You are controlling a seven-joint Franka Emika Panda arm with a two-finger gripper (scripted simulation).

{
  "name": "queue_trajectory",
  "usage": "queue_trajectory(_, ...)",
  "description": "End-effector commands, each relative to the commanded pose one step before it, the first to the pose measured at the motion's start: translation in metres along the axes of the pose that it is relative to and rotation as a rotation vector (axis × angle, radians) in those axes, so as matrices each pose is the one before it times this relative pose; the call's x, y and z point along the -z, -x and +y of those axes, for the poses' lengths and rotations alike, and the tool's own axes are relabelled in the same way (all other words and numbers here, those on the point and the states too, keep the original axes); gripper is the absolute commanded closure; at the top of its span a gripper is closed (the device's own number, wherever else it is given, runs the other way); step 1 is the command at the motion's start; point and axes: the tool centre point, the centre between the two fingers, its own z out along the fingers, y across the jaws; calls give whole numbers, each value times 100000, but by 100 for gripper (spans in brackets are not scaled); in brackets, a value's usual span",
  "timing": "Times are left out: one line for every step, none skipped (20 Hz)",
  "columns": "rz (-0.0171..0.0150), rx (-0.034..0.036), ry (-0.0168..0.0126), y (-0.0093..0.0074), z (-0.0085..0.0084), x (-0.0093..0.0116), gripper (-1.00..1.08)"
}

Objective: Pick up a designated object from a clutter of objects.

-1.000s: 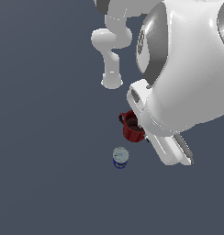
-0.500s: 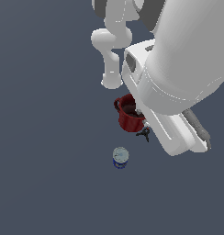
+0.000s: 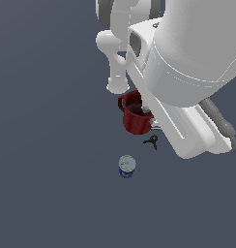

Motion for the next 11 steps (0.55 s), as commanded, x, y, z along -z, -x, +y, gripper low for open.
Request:
queue_trajectory(86,19,-216,-39,151,467,108)
queue_trajectory(0,0,0,-17,20,82,108)
queue_trajectory(0,0,0,-14,16,68,108)
queue_trajectory(0,0,0,-12,12,56,108)
queue_trajectory(0,0,0,-9,9,45,108)
queue_trajectory(0,0,0,-8,7,36,108)
queue_trajectory(0,0,0,-6,5,28,108)
queue_trajectory(0,0,0,-4,4,21,108)
queue_trajectory(0,0,0,-3,2,14,108)
queue_trajectory(0,0,0,-2,1,8,108)
queue_trajectory(0,0,0,-1,0,3,108)
